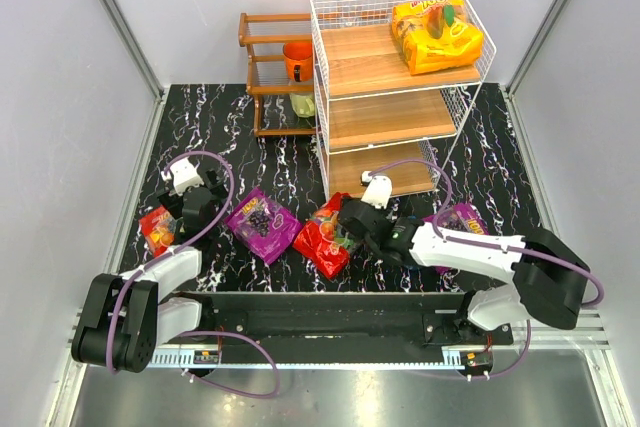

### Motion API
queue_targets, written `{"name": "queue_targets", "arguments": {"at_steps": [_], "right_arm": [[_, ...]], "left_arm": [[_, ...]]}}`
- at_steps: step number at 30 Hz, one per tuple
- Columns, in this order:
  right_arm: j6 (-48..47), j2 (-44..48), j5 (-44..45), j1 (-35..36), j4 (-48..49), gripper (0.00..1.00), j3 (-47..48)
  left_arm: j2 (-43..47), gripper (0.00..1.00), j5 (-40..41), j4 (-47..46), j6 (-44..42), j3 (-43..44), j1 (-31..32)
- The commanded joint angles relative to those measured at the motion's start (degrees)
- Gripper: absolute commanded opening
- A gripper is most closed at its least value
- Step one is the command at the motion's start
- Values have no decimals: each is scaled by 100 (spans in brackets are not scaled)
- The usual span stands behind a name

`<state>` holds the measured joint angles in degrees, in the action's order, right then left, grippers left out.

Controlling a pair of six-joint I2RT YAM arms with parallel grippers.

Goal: Place and organize the candy bags onto the shelf

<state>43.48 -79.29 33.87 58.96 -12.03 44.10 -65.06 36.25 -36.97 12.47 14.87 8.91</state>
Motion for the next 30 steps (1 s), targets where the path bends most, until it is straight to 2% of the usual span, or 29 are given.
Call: {"name": "queue_targets", "arguments": {"at_steps": [1,5,8,13,15,20,24,29,30], "right_arm": [[1660,-322,1014,343,-1164,79,730],[2558,-702,1403,738,-2240,82,1539],[3375,-685,1508,1098,-2488,83,1532],[5297,-798,1860,1706,-3761,85,1698],[5530,-851,1825,1890,-3850,86,1708],[5759,-948,1544,2014,-3166,86,1287],[5881,-852,1439,2014,-2157,86,750],[6102,-1001,1509,2014,-1918,84,513],[5963,-1010,1535,2014,-1578,84,460]], "left_arm": [[55,99,5,-320,-8,7,15],[55,99,5,-311,-8,24,15],[46,99,14,-311,-8,16,15],[46,99,5,-319,-8,33,15],[54,99,5,-311,-8,33,15],[55,99,-39,-337,-25,7,15],[46,99,-48,-337,-43,16,15],[55,99,-65,-355,-43,15,15],[55,99,-65,-355,-43,7,15]]}}
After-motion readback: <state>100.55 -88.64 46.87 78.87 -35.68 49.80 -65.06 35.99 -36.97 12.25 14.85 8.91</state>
